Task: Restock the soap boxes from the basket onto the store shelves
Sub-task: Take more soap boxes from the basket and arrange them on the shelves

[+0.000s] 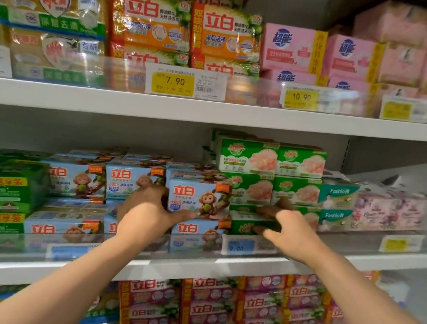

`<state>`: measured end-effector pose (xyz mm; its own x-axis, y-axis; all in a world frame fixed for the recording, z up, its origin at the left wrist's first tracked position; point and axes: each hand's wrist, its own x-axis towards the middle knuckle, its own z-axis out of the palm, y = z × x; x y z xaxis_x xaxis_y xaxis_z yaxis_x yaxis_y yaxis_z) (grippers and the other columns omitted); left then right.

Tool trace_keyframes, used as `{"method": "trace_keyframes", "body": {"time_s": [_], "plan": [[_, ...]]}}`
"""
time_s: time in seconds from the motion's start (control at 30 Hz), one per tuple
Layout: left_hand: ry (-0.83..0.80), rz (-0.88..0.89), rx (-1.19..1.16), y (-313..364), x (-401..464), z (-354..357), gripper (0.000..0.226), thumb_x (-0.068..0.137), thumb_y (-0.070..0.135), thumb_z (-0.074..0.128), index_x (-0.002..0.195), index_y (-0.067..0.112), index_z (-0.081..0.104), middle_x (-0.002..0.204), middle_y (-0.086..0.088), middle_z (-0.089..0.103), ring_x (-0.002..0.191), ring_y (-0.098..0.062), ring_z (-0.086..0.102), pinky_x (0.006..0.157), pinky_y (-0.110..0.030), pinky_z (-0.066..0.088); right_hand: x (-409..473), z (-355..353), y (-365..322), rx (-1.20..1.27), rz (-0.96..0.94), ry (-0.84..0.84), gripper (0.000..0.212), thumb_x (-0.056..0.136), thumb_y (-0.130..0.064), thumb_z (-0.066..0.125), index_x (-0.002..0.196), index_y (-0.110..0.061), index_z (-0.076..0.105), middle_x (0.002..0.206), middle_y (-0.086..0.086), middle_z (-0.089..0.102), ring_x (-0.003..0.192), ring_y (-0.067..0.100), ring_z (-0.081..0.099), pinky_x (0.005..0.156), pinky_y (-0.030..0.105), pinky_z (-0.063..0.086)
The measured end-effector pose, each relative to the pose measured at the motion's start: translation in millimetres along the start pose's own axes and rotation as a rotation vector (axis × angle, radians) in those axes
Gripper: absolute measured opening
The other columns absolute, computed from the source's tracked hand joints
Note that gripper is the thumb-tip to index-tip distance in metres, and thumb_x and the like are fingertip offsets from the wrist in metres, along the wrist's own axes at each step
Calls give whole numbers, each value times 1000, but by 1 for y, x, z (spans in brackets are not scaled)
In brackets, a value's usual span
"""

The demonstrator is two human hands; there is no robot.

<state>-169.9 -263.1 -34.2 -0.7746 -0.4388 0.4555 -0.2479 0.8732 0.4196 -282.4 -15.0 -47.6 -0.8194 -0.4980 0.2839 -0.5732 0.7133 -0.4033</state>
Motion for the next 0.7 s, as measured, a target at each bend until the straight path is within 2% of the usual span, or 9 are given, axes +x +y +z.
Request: {"method": "trace_keyframes", "body": {"time_s": [0.07, 0.13, 0.17, 0.2, 0.27, 0.33, 0.43, 0.53, 0.7], "plan": [[19, 32, 39, -1, -3, 1, 48, 70, 73, 64, 89, 30, 63, 83, 8, 68, 71, -11, 64, 64, -34, 58, 1, 2, -2, -77, 23, -4, 34, 94, -33, 56, 118, -8, 58, 89, 5, 61, 74, 18, 58, 62, 32, 47], [38, 85, 66, -2, -9, 4, 49, 73, 71, 62, 90, 26, 63, 79, 6, 66, 66, -12, 63, 60, -35, 58, -6, -1, -7, -136, 24, -30, 37, 97, -35, 49, 118, -6, 58, 88, 4, 59, 84, 21, 59, 64, 32, 44], [40, 94, 74, -2, -13, 6, 49, 75, 69, 62, 91, 23, 63, 80, 5, 66, 66, -13, 62, 58, -34, 57, -11, -4, -8, -164, 26, -59, 43, 98, -40, 45, 124, -8, 55, 100, 7, 61, 100, 25, 57, 76, 34, 44], [45, 87, 82, -2, -19, 8, 48, 77, 65, 64, 94, 20, 62, 82, 3, 66, 68, -14, 62, 57, -33, 56, -18, -4, -7, -197, 35, -91, 49, 98, -46, 41, 133, -13, 49, 121, 10, 56, 122, 29, 46, 93, 40, 40], [117, 55, 62, 2, -34, 13, 46, 80, 55, 69, 103, 17, 60, 95, -3, 66, 82, -21, 63, 65, -34, 55, -42, -3, -2, -214, 40, -72, 59, 97, -53, 37, 147, -22, 31, 152, 6, 30, 145, 29, 11, 113, 48, 17], [278, 75, -54, 13, -57, 24, 54, 80, 40, 75, 119, 8, 56, 118, -13, 58, 105, -31, 55, 84, -41, 51, -71, -3, 13, -148, 21, 94, 63, 97, -51, 40, 151, -26, 22, 159, 0, 15, 147, 21, -2, 117, 42, 7], [398, 283, -253, 45, -100, 54, 65, 79, 22, 78, 132, 2, 47, 133, -18, 46, 123, -36, 45, 102, -50, 44, -126, -13, 47, -133, 52, 248, 63, 93, -52, 44, 149, -24, 31, 156, 0, 27, 146, 17, 11, 119, 36, 12], [194, 519, -432, 94, -148, 92, 56, 78, 17, 75, 127, 5, 51, 129, -15, 47, 120, -33, 48, 97, -44, 48, -200, -29, 83, -145, 176, 267, 59, 91, -49, 51, 141, -18, 44, 147, 4, 43, 141, 21, 27, 114, 33, 21], [-351, 902, -642, 189, -247, 133, 43, 82, 30, 62, 119, 10, 57, 118, -6, 51, 109, -22, 51, 92, -29, 41, -358, -54, 118, -194, 437, 310, 41, 92, -34, 59, 127, -13, 58, 131, 7, 58, 122, 21, 51, 98, 27, 34]]}}
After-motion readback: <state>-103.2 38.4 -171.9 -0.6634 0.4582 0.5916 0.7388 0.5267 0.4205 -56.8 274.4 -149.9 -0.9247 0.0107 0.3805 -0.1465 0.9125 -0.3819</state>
